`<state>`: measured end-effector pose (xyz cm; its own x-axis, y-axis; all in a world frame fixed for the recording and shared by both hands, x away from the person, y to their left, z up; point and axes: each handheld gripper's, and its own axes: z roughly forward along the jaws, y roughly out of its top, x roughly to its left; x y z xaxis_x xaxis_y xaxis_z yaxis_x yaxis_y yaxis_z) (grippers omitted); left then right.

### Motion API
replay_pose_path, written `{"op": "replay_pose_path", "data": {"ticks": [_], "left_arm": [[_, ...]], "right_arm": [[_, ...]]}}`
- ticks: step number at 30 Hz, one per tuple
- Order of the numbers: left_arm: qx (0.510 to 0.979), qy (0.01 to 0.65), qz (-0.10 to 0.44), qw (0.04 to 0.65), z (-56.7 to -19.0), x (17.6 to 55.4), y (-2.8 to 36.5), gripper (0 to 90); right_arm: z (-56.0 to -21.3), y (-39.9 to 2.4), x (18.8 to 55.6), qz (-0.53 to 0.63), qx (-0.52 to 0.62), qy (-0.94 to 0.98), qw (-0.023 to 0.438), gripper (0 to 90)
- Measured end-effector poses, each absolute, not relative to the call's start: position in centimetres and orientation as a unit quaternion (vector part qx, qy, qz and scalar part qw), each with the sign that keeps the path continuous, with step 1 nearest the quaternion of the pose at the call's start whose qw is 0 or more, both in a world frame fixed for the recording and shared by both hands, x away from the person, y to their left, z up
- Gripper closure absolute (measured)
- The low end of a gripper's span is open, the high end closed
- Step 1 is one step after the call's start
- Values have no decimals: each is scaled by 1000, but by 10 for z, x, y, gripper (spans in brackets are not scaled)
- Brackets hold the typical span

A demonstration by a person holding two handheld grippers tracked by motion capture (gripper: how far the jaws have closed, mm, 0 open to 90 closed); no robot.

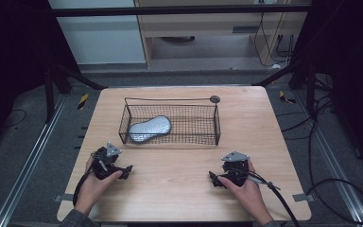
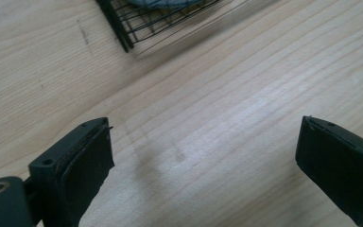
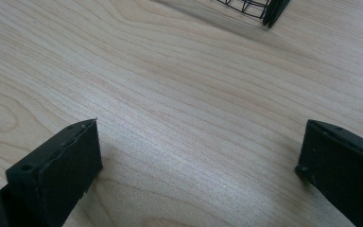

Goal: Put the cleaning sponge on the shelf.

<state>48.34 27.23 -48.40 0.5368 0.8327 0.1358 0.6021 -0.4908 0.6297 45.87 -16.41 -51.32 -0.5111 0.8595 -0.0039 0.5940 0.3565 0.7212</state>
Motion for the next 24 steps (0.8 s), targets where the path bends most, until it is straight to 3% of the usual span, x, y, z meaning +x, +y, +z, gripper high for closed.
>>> {"op": "replay_pose_path", "data": {"ticks": [24], "left_arm": [[802,458,199,329,-508,497,295,0]], "right_arm": [[-513,-164,459,340,454,800,196,4]]}}
